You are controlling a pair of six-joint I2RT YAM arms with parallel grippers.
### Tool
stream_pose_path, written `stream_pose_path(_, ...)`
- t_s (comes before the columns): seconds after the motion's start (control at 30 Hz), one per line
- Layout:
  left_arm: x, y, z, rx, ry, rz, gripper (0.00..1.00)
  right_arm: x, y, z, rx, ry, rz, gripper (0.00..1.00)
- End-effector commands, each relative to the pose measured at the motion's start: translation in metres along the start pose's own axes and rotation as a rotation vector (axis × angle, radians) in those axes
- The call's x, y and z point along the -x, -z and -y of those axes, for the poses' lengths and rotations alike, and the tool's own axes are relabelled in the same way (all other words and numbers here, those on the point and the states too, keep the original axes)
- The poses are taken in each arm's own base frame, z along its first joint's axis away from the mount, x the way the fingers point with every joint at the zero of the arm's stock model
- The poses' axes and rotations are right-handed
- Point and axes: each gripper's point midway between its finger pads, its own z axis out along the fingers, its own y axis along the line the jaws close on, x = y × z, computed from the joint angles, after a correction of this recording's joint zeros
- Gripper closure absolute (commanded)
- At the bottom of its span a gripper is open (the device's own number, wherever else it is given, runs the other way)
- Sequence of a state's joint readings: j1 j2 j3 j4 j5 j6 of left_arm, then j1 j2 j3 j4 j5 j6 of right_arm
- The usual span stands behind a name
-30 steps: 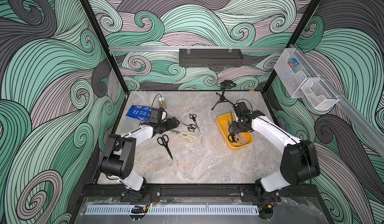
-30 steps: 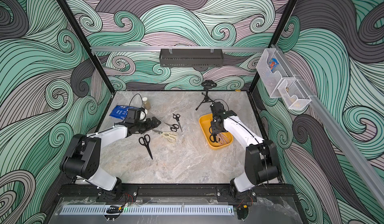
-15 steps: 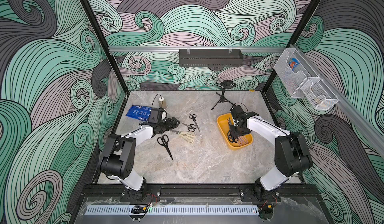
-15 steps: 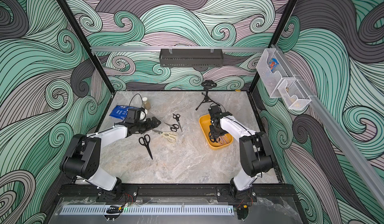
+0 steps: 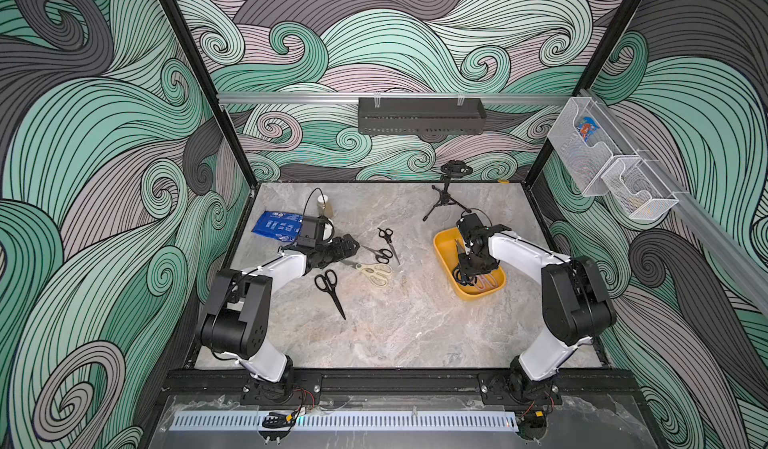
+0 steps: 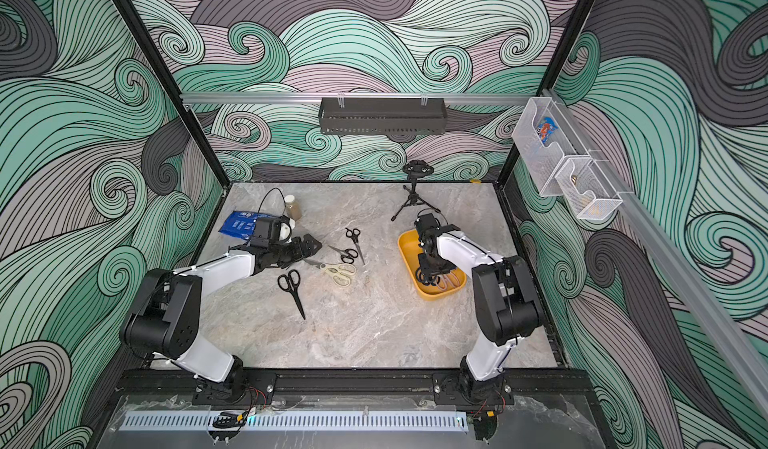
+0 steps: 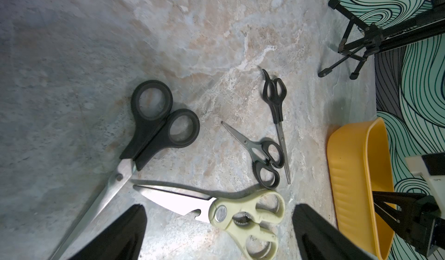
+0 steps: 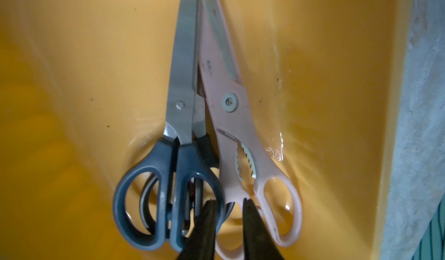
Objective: Put the scissors into the storage box
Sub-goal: Place the scissors in the storage box.
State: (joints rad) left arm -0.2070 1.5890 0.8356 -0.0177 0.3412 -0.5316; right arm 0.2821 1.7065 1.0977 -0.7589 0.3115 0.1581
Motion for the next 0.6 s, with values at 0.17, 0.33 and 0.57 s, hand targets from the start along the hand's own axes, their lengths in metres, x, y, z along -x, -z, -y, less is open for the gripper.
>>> stream_pose_path(0.17,0.003,0.001,-0.001,0.011,-0.007,0.000,0.01,0.024,0.033,0.000,0.021,-0.020,0.122,0.66)
stream_pose_path(0.33,0.007,0.004,0.004,0.004,0.004,-0.001,0.01,0.050,0.070,-0.026,0.076,0.047,0.237,0.61)
stream_pose_path(0.57,0.007,0.007,0.013,-0.043,0.081,-0.011,0.01,0.075,0.103,-0.112,0.234,0.254,0.367,0.59)
